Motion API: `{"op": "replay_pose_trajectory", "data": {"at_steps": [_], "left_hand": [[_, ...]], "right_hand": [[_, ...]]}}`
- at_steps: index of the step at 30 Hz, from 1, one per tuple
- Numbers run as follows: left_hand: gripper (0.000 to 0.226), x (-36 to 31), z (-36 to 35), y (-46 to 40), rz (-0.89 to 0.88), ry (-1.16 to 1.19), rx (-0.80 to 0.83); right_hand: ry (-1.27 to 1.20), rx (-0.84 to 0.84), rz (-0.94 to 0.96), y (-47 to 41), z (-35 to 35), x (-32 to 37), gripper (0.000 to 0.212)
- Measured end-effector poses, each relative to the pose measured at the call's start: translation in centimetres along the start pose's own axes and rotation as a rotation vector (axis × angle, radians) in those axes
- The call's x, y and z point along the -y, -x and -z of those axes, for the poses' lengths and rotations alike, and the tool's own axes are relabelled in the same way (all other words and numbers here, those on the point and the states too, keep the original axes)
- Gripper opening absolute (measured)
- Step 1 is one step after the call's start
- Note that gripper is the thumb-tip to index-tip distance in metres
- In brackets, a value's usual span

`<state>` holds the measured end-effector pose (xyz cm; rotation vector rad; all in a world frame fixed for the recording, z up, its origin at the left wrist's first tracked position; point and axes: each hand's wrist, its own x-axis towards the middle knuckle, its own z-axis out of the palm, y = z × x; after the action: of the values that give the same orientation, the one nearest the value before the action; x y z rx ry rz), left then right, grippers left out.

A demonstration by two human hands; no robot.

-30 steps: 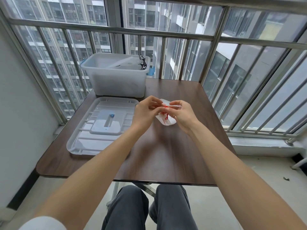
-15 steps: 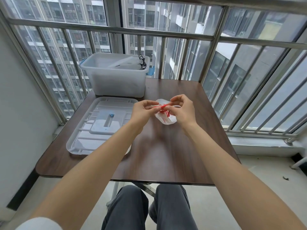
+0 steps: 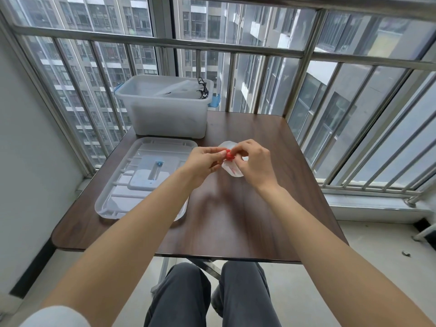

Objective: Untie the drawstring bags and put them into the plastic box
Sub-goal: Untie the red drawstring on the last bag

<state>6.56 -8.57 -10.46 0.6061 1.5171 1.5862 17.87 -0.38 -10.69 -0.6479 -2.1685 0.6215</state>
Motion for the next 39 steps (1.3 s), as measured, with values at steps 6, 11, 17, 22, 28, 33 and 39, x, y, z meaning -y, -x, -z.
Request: {"op": "replay_pose_trajectory", "data": {"at_steps": [6, 11, 17, 22, 28, 33, 39], "left_hand": [[0.012, 0.2, -0.2, 0.2, 0.047, 0.146, 0.003], [0.019, -0.4, -0.3, 0.3, -0.065, 0.072, -0.090], [0.023, -0.5, 0.9, 0.0, -0.254, -0.305, -0.302], [0.010, -0.3, 1.2, 0.1, -0.301, -0.445, -0.386], [0.008, -0.6, 0.8, 0.6, -0.253, -0.394, -0.337], [0.018, -0.4, 0.3, 1.2, -0.089, -0.191, -0.195], [0.025, -1.0, -0.1, 1.3, -0.016, 0.113, -0.066]], "right_hand": [[0.015, 0.023, -0.025, -0.1, 0.1, 0.1, 0.009], [0.034, 0.006, -0.083, -0.7, 0.3, 0.4, 0.011], [0.134, 0.038, -0.139, -1.3, 2.1, -1.1, 0.011], [0.269, 0.144, -0.115, -1.1, 2.8, -1.5, 0.011], [0.234, 0.097, -0.188, -0.8, 2.8, -2.1, 0.011], [-0.041, 0.198, -0.261, -0.2, 2.3, -1.3, 0.020], [0.000, 0.432, -0.158, 0.1, 0.9, -0.3, 0.056]]}}
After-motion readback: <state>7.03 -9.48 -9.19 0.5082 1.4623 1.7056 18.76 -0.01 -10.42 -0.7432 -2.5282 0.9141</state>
